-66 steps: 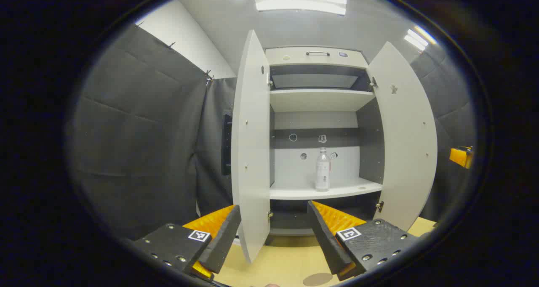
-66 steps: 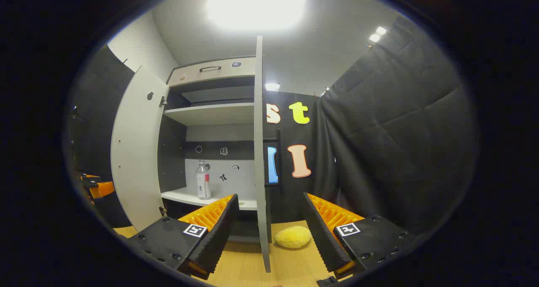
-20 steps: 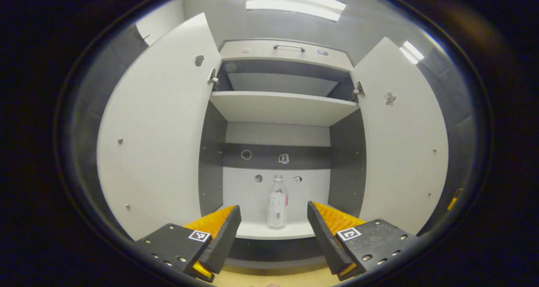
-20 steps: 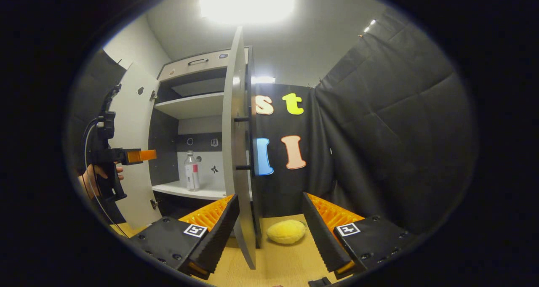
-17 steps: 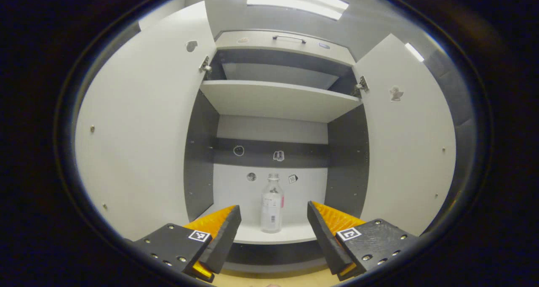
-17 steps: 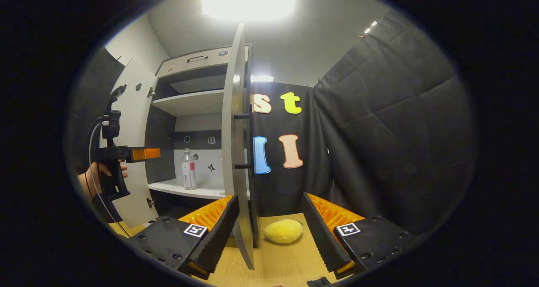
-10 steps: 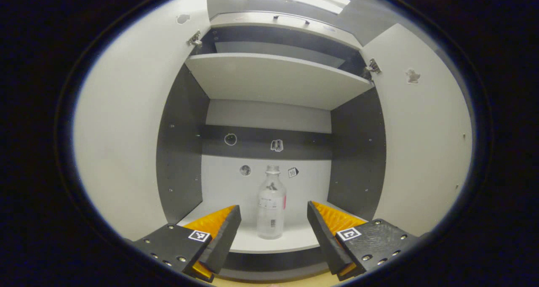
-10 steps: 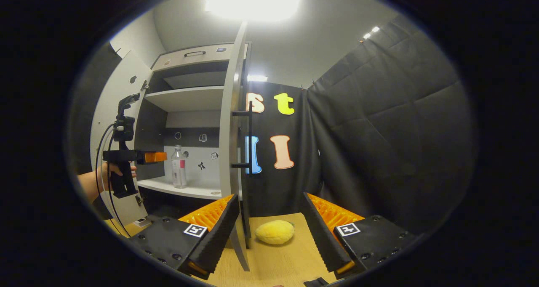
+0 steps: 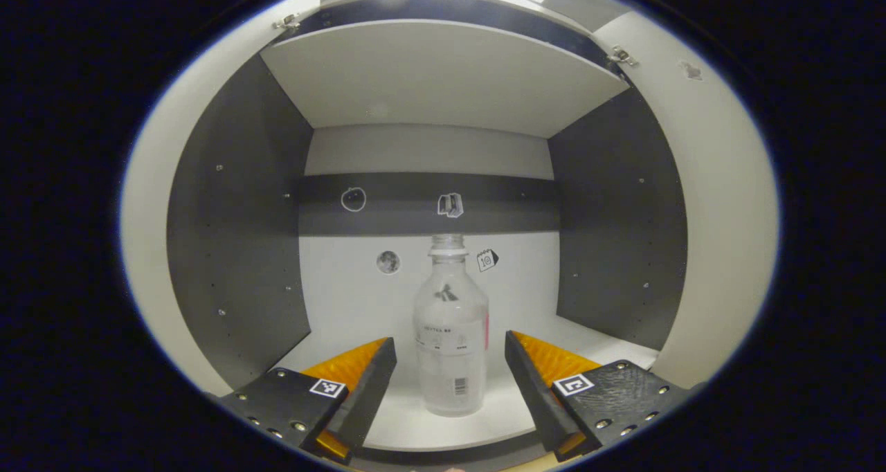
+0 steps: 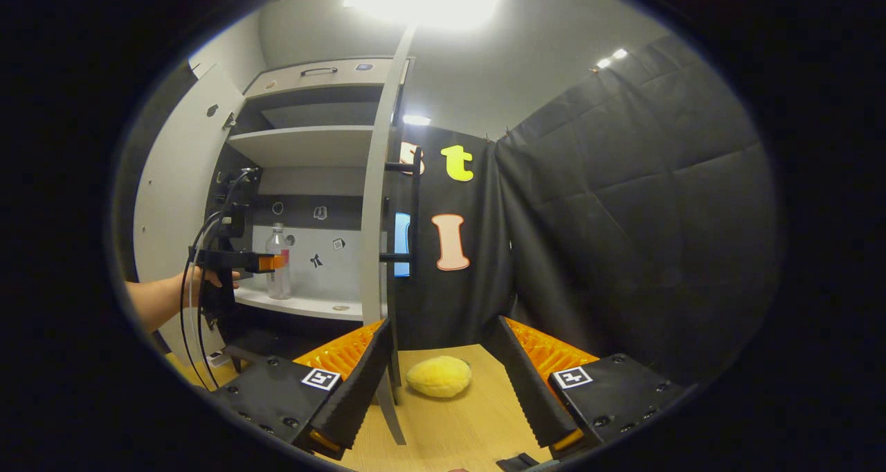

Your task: Grasp the bottle in the cabinet with the left hand and place it on the coaster, then close the right door with the right hand and the left door with the left hand.

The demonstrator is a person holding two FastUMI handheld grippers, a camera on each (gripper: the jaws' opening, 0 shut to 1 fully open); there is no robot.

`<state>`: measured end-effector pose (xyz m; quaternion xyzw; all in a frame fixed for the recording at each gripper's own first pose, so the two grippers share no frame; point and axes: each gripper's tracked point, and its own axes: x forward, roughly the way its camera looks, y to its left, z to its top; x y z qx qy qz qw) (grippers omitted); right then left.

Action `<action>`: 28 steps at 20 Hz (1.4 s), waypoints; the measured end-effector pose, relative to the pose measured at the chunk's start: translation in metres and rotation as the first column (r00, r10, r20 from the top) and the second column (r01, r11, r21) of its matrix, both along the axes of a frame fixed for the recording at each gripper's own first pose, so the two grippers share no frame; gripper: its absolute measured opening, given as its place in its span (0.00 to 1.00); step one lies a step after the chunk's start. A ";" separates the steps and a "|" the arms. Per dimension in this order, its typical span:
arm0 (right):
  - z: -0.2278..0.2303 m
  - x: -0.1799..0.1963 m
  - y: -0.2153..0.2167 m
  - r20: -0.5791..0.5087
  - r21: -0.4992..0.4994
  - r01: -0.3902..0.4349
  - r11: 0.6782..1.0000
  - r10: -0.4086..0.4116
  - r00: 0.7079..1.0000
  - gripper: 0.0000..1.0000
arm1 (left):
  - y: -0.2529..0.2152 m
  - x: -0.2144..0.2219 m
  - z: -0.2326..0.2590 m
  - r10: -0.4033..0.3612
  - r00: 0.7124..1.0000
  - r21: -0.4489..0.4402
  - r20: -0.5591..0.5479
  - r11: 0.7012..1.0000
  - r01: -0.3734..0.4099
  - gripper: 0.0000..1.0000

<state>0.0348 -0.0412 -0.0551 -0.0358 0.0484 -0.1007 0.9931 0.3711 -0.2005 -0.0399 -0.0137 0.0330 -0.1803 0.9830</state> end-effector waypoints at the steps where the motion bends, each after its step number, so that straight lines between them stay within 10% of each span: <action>1: -0.001 0.001 0.000 -0.003 -0.003 0.007 1.000 -0.007 1.000 0.95 | 0.000 0.006 -0.003 0.001 1.000 -0.001 -0.010 1.000 -0.001 0.93; 5: -0.004 0.002 0.003 -0.018 -0.012 0.019 1.000 -0.019 1.000 0.92 | -0.004 0.021 -0.013 -0.006 0.999 0.017 -0.032 1.000 0.007 1.00; 9: -0.003 0.001 0.006 -0.018 -0.015 0.012 1.000 -0.012 1.000 0.92 | -0.011 0.023 -0.015 -0.024 0.999 0.033 -0.033 0.999 0.025 0.70; 28: 0.006 -0.025 -0.009 -0.010 0.047 -0.175 0.983 0.175 0.984 0.92 | 0.011 -0.126 0.030 0.046 0.997 0.000 0.059 0.999 -0.046 0.71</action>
